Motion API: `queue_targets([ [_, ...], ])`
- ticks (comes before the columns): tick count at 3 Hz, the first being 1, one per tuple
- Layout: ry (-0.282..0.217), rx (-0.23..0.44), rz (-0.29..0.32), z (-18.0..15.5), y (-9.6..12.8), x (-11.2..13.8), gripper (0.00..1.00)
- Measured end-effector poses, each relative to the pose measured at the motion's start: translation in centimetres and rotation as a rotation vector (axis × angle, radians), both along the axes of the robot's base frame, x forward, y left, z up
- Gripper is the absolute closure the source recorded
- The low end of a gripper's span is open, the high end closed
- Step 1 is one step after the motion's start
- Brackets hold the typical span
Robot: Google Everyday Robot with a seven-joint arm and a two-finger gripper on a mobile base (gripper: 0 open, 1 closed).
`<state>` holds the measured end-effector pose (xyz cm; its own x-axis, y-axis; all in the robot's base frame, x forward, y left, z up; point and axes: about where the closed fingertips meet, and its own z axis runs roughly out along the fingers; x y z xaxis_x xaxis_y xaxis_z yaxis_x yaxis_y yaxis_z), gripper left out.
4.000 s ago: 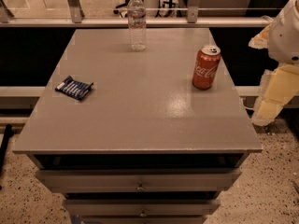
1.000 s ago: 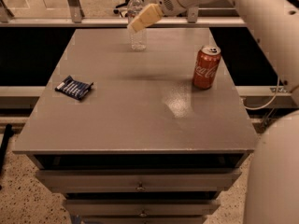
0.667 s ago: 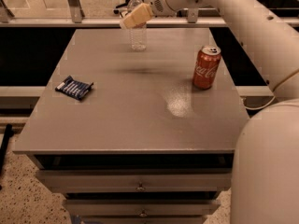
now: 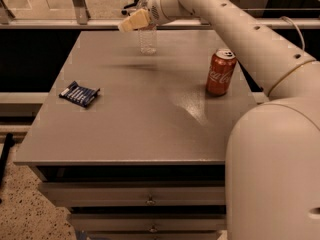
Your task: Pick water bottle
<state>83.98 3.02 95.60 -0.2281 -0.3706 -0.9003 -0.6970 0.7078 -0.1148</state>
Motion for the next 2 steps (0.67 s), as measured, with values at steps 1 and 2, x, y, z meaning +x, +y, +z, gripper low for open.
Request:
queue_targets([
  [1,0.014,0.012,-0.028,-1.56,0.68,1.49,0.16],
  [2,0.014,0.041,-0.052,-2.39,0.62,2.09,0.47],
])
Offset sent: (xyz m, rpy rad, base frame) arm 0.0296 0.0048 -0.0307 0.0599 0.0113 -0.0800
